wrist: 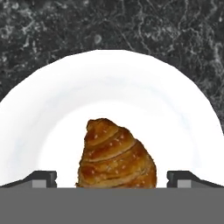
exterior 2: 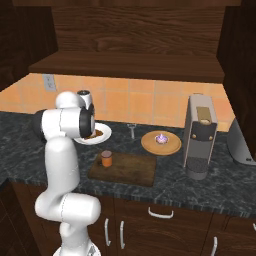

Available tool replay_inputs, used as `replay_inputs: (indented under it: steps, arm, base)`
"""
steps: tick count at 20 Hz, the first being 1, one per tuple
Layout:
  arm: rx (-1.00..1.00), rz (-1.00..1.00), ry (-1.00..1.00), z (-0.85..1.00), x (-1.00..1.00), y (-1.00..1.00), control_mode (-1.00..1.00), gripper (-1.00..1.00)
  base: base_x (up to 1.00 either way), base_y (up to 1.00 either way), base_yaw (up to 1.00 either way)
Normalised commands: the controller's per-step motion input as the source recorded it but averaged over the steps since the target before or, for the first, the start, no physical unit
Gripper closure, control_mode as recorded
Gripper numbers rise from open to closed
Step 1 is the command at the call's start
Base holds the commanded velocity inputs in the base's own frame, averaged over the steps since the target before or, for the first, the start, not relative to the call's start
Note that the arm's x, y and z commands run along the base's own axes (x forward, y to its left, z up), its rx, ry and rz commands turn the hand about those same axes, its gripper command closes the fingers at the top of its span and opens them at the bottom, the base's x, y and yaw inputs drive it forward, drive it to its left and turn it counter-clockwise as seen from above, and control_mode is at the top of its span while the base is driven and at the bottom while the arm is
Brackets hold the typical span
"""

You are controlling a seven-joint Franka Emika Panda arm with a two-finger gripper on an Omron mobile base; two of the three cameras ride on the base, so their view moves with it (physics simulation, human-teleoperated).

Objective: From the different types of pastries on the counter, select a croissant and place it on the cutting board. Then retrieve a jar of jam from the cabinet and place it alongside the croissant on the cutting board.

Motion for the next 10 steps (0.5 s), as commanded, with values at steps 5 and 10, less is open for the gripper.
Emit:
replay_inputs:
  steps: [5,10]
  arm:
    - [0.0,0.01,0.0,-0.34,0.04,0.0,-1.0,-1.0]
    - [0.0,0.01,0.0,-0.3,0.04,0.0,-1.0,-1.0]
  base:
    - [0.0,0.0,0.0]
    - [0.0,0.0,0.0]
